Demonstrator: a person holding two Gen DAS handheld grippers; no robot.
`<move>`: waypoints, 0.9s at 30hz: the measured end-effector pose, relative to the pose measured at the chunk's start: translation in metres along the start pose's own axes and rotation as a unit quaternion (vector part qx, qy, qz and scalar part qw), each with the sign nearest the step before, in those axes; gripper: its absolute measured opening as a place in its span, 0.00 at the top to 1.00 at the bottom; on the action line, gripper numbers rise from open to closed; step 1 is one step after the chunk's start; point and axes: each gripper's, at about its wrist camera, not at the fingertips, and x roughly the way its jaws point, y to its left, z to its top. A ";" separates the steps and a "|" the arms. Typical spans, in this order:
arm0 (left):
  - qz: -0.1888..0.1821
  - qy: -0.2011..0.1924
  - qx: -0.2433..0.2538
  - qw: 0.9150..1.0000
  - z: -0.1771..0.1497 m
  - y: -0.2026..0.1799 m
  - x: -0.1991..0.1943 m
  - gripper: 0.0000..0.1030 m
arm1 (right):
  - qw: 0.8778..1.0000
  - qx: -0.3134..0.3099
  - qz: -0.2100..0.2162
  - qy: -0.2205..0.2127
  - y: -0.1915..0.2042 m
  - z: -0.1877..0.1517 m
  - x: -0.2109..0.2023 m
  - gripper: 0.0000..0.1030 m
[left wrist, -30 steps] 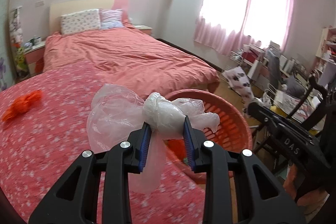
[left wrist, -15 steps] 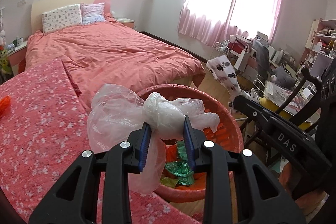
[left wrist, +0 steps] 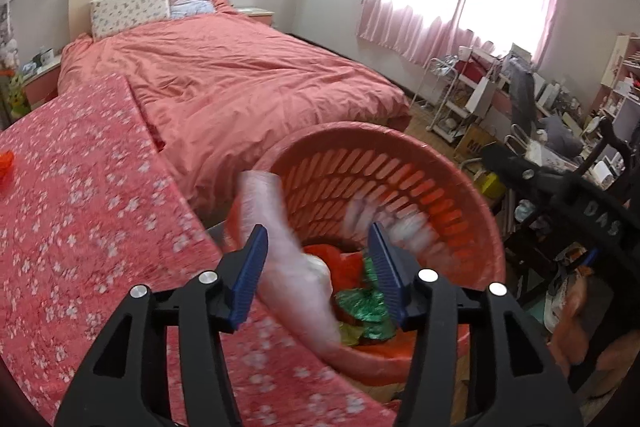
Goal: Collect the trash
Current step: 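Open both tools to drop the printed and white bags into the basket, then grasp the clear bubble-wrap sheet with the left tool while the right tool grasps the orange bag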
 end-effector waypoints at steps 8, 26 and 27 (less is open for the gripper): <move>0.057 -0.011 -0.011 0.998 -0.008 0.032 -0.022 0.42 | 0.999 -0.028 -0.026 0.000 0.008 -0.011 0.000 0.48; 0.348 -0.061 -0.168 0.920 -0.052 0.275 -0.174 0.29 | 0.992 -0.125 0.014 0.013 0.100 -0.039 -0.002 0.24; 0.365 -0.061 -0.184 0.911 -0.054 0.294 -0.182 0.29 | 0.992 -0.127 0.016 0.013 0.104 -0.039 -0.002 0.24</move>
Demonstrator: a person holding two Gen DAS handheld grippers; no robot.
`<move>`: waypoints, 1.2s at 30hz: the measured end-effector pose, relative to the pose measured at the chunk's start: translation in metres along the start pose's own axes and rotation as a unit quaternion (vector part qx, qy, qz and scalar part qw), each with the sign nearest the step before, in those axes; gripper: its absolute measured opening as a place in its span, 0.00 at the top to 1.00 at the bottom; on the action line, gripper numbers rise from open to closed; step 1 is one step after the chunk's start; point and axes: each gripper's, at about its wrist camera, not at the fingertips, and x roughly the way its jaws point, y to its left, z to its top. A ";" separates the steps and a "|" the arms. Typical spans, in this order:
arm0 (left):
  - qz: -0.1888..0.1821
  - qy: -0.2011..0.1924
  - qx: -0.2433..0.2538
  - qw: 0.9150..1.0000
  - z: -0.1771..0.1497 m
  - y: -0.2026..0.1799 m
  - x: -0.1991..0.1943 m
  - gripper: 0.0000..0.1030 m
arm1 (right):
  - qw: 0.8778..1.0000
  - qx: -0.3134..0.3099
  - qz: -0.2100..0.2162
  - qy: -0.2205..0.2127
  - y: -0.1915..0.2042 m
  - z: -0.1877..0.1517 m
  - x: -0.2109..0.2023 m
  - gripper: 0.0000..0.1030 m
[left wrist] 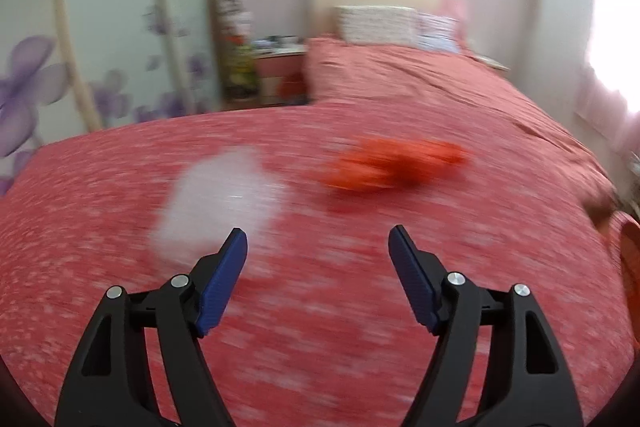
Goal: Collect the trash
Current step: 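Grasp the clear bubble-wrap sheet with the left tool while the right tool grasps the orange bag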
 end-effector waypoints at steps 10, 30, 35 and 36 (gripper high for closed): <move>0.030 0.055 -0.056 0.997 0.016 0.063 0.063 0.29 | 0.999 -0.047 0.022 0.012 0.056 0.001 0.006 0.23; 0.008 0.019 -0.061 0.998 0.006 0.104 0.026 0.79 | 0.974 -0.145 0.162 0.068 0.267 0.001 0.080 0.24; 0.007 0.010 -0.084 0.996 0.008 0.123 0.023 0.79 | 0.966 -0.176 0.166 0.086 0.347 0.007 0.131 0.38; 0.006 0.009 -0.086 0.996 0.009 0.125 0.024 0.79 | 0.967 -0.180 0.159 0.087 0.356 0.007 0.139 0.41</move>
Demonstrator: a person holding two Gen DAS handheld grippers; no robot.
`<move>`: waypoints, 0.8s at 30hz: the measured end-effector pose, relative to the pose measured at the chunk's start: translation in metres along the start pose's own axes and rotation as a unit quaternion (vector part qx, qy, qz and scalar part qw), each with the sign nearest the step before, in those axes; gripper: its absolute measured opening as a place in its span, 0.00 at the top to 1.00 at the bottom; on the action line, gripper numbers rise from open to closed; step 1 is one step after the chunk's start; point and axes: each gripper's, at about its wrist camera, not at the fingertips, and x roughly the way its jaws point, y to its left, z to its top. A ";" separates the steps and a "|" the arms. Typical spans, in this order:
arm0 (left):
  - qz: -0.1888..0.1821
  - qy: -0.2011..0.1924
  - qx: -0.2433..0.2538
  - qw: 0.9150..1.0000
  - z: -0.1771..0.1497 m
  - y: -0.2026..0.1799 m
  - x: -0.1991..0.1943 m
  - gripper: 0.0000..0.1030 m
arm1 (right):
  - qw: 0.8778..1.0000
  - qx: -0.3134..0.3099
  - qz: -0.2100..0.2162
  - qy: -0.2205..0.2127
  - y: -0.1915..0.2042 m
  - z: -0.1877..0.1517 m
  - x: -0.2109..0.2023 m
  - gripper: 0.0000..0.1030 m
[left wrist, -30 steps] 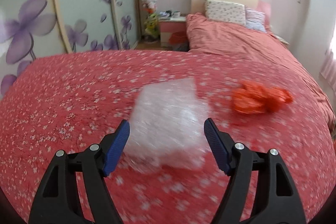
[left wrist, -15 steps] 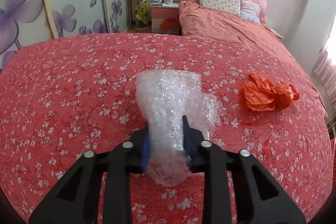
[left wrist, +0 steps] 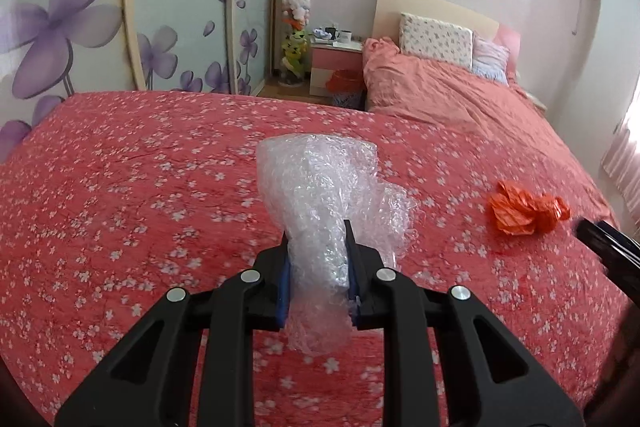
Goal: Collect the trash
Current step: 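Grasp the clear bubble-wrap sheet with the left tool while the right tool grasps the orange bag, then carry the orange bag and bubble-wrap sheet in both tools over the basket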
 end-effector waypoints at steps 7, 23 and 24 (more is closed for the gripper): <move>0.003 -0.001 0.009 1.000 0.001 0.003 0.008 0.79 | 0.996 0.017 -0.048 0.068 0.011 0.022 0.068 0.54; -0.043 -0.011 0.044 0.998 -0.019 -0.057 -0.045 0.79 | 0.998 0.016 -0.064 0.017 -0.053 -0.048 -0.078 0.74; -0.050 -0.013 0.048 0.998 -0.022 -0.067 -0.052 0.79 | 0.998 0.017 -0.067 0.014 -0.057 -0.052 -0.088 0.74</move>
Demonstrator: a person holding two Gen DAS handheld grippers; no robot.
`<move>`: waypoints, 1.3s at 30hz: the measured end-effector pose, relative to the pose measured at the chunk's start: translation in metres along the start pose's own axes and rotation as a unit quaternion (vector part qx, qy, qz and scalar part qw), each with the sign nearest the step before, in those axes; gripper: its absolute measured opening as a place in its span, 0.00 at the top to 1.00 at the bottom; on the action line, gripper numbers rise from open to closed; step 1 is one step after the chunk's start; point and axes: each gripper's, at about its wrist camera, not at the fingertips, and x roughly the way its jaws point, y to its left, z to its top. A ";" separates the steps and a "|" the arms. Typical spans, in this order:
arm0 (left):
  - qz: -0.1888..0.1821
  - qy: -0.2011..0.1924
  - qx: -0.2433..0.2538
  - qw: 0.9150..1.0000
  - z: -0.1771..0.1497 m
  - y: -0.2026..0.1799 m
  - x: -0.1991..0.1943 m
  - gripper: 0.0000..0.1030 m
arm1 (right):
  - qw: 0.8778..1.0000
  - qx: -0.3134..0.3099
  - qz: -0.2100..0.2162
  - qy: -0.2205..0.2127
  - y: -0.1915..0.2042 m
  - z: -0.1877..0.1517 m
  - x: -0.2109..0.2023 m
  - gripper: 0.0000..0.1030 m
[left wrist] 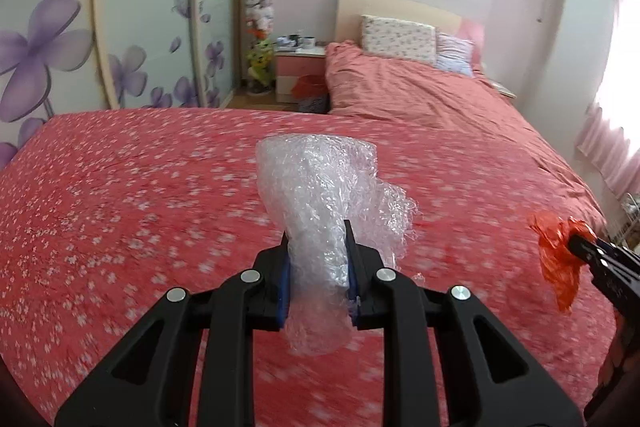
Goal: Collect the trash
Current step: 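Carry the orange bag and bubble-wrap sheet in both tools over the basket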
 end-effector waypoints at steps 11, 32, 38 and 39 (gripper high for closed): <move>-0.053 -0.013 0.056 0.997 -0.017 -0.088 -0.046 0.79 | 0.997 0.027 -0.048 -0.047 -0.067 -0.052 -0.102 0.74; -0.135 -0.005 0.133 0.982 -0.061 -0.205 -0.064 0.79 | 0.986 0.082 -0.124 -0.075 -0.159 -0.102 -0.152 0.73; -0.147 -0.011 0.153 0.977 -0.071 -0.232 -0.068 0.79 | 0.983 0.100 -0.136 -0.072 -0.182 -0.110 -0.152 0.73; -0.148 -0.013 0.157 0.976 -0.072 -0.237 -0.069 0.79 | 0.982 0.104 -0.139 -0.072 -0.186 -0.112 -0.153 0.73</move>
